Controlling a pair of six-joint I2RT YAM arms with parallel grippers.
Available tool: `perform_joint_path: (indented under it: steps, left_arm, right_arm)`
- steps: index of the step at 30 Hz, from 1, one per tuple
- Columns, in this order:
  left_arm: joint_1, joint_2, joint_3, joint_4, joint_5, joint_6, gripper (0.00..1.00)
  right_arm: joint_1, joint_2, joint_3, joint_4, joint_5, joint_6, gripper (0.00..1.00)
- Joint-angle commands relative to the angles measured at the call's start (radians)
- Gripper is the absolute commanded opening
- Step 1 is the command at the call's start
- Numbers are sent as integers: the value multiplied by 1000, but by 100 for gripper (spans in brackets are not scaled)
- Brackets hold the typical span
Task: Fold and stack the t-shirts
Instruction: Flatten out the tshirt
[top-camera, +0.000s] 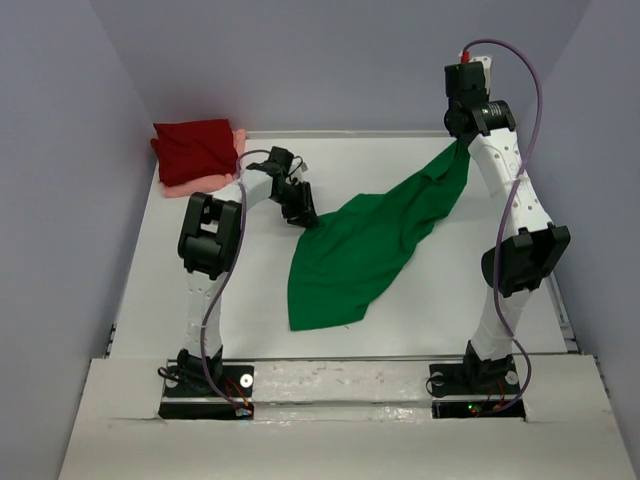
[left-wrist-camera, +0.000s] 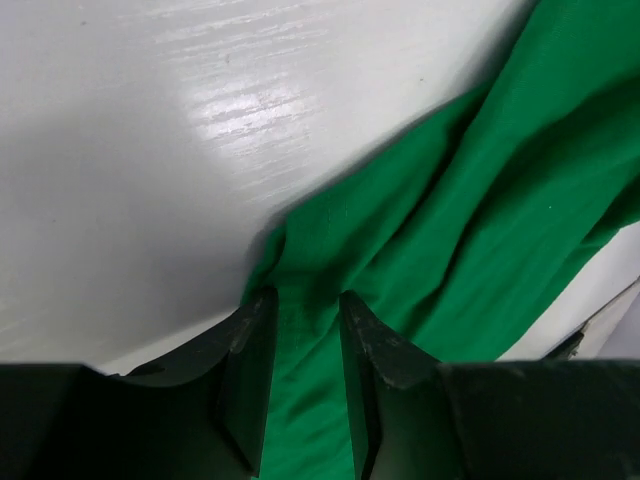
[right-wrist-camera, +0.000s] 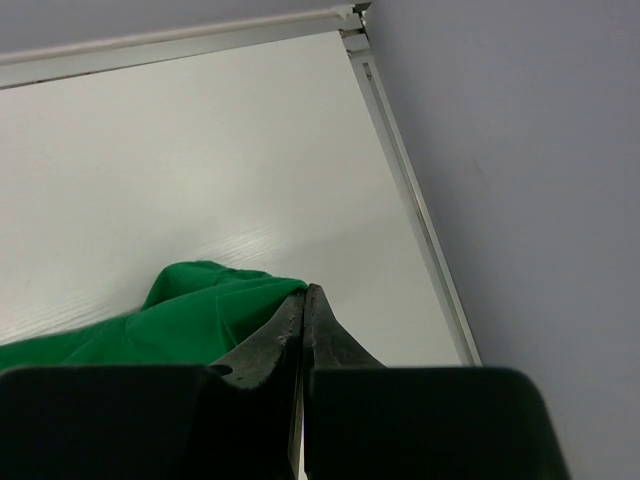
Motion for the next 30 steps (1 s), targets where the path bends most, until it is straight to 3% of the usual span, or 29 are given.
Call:
perform_joint_path:
  steps: [1, 14, 24, 30]
  left_arm:
    - [9, -103, -30, -2, -53, -3, 42]
    - [11, -123, 28, -51, -217, 23, 41]
    - [12, -20, 40, 22, 19, 22, 43]
    - [20, 9, 53, 44, 65, 11, 45]
  right_arm:
    - [6, -35, 45, 23, -9, -2, 0]
    - [6, -37, 51, 21, -23, -4, 0]
    - [6, -52, 56, 21, -29, -5, 0]
    - [6, -58, 59, 26, -34, -7, 0]
